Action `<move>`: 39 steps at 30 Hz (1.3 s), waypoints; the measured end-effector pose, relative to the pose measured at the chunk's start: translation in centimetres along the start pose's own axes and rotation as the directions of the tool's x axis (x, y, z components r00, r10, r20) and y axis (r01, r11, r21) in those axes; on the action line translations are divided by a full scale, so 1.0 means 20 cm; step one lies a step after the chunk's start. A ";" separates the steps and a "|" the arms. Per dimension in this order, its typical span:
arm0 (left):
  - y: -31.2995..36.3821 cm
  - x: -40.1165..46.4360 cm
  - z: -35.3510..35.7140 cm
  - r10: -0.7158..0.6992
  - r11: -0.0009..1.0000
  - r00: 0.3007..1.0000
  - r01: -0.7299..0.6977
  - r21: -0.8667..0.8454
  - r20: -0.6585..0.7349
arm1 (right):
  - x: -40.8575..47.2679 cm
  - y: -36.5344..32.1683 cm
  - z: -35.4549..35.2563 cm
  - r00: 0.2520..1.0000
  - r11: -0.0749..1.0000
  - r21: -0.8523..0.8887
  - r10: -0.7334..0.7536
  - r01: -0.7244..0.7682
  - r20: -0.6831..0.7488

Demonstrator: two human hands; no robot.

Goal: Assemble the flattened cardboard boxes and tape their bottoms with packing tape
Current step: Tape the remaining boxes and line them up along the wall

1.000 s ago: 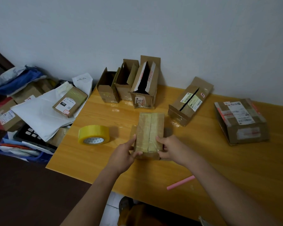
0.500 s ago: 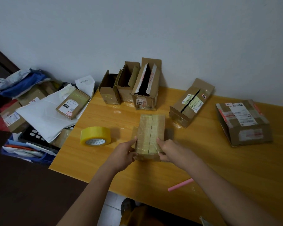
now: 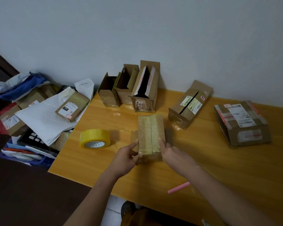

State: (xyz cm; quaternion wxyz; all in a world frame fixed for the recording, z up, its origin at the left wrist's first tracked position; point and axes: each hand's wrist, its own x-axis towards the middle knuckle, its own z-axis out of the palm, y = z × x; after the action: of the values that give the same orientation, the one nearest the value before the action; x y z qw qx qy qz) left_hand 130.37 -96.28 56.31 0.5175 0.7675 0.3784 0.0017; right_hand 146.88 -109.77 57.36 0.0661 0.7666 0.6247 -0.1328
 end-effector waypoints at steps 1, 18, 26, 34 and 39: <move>0.01 -0.01 0.02 0.009 1.000 1.000 -0.009 -0.011 -0.001 | 0.00 0.01 0.01 1.000 1.000 0.028 0.014 -0.014 -0.002; 0.03 0.04 0.04 0.022 0.998 1.000 -0.022 0.060 0.000 | 0.04 0.08 -0.01 0.948 0.625 0.754 0.319 -0.204 -0.009; -0.04 -0.02 -0.34 0.074 0.891 0.947 0.078 0.447 -0.312 | 0.18 -0.15 -0.31 0.834 0.646 0.757 0.468 -0.098 -0.292; -0.13 0.26 -0.55 0.023 0.786 0.989 0.072 0.614 -0.146 | 0.47 -0.54 -0.22 0.942 0.567 0.821 0.309 -0.072 -0.131; -0.25 0.34 -0.55 0.015 0.634 0.997 0.054 0.771 -0.082 | 0.58 -0.62 -0.05 0.934 0.559 0.772 0.336 -0.302 0.122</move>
State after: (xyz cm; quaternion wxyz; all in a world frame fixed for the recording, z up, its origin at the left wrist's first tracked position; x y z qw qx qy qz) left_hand 127.95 -82.67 54.87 0.1239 0.9101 0.3717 -0.1350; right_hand 137.06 -96.01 55.71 -0.2622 0.8208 0.3567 -0.3609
